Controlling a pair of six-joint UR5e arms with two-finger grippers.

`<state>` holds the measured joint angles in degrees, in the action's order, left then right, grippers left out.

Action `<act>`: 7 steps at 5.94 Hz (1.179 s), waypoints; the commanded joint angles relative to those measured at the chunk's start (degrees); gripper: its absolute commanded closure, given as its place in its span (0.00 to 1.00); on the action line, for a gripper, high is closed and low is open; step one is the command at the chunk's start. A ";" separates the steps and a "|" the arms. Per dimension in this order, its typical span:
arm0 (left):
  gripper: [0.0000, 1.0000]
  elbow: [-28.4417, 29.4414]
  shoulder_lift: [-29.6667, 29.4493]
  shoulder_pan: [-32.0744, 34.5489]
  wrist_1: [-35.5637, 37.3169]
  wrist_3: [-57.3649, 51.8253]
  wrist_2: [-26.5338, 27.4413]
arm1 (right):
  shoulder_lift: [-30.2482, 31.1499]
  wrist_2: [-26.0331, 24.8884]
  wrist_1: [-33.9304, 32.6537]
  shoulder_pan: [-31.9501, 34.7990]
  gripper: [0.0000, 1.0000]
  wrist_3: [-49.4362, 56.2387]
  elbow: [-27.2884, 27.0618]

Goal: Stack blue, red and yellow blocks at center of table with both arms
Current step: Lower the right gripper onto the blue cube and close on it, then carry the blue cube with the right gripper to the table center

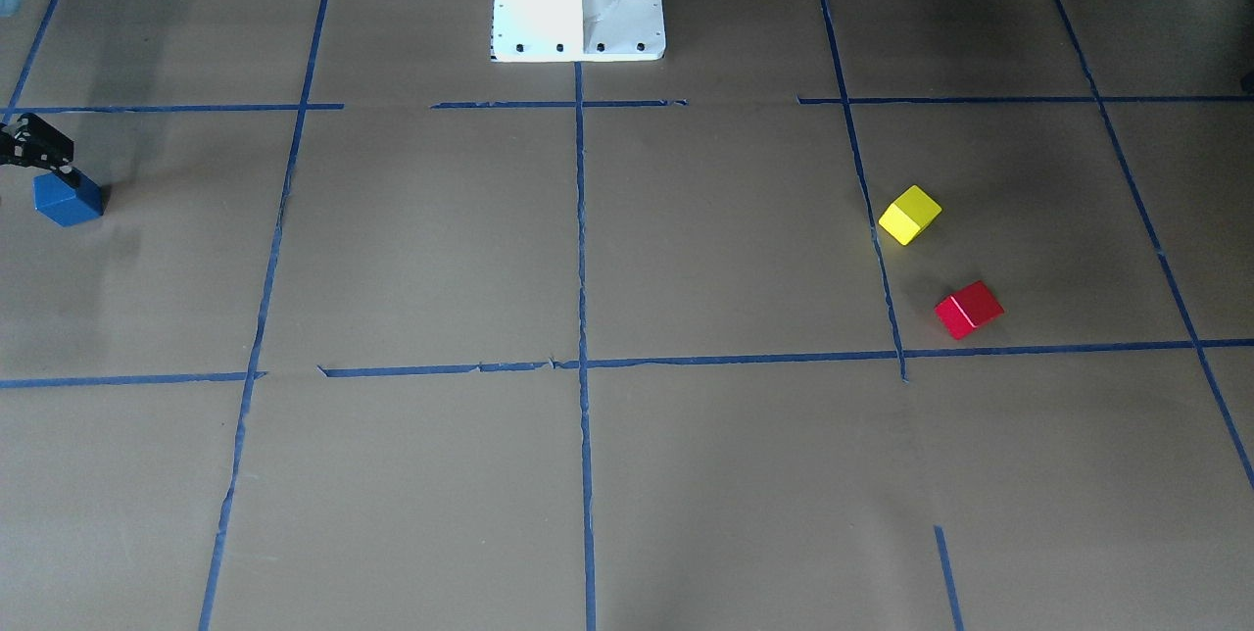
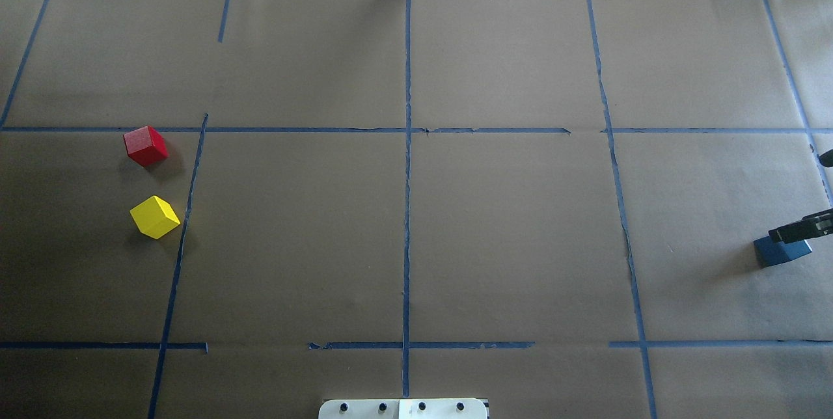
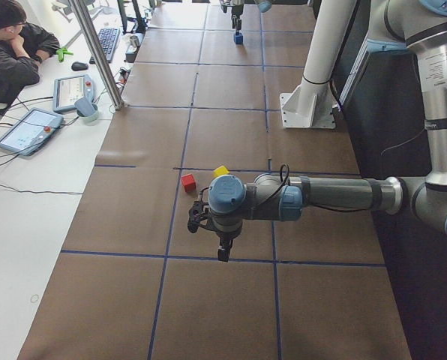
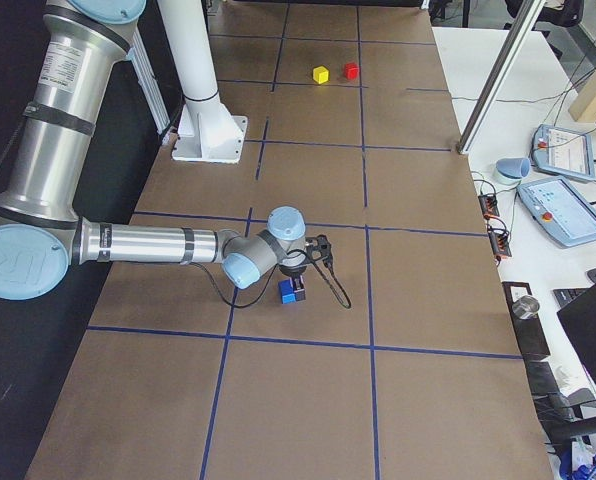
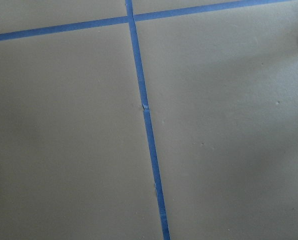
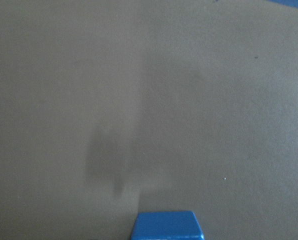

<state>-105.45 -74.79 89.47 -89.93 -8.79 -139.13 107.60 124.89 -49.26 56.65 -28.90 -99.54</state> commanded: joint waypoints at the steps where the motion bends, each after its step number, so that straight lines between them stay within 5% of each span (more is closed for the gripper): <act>1: 0.00 0.33 0.00 0.00 0.02 0.00 0.00 | -0.02 -2.54 -0.04 -3.82 0.00 0.43 2.76; 2: 0.00 0.42 0.09 0.00 0.02 0.00 0.00 | -0.10 -2.54 -0.04 -4.70 0.01 0.34 3.73; 3: 0.00 0.51 0.09 0.00 0.02 0.00 0.00 | -0.54 -2.37 -0.04 -5.14 0.39 0.34 3.65; 4: 0.00 0.60 0.09 0.00 -0.07 0.00 0.00 | -1.33 -1.59 -0.04 -5.06 0.88 0.25 3.22; 6: 0.00 0.51 0.09 0.00 -0.07 -0.09 0.00 | -1.34 -1.66 -0.65 -4.53 1.00 -0.97 -1.67; 7: 0.00 0.25 0.09 0.00 -0.07 -0.09 0.00 | -2.21 -1.67 -1.79 -4.79 1.00 -10.90 -5.97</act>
<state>-105.01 -74.71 89.47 -90.00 -8.85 -139.13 105.96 123.23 -50.09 51.95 -32.65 -101.47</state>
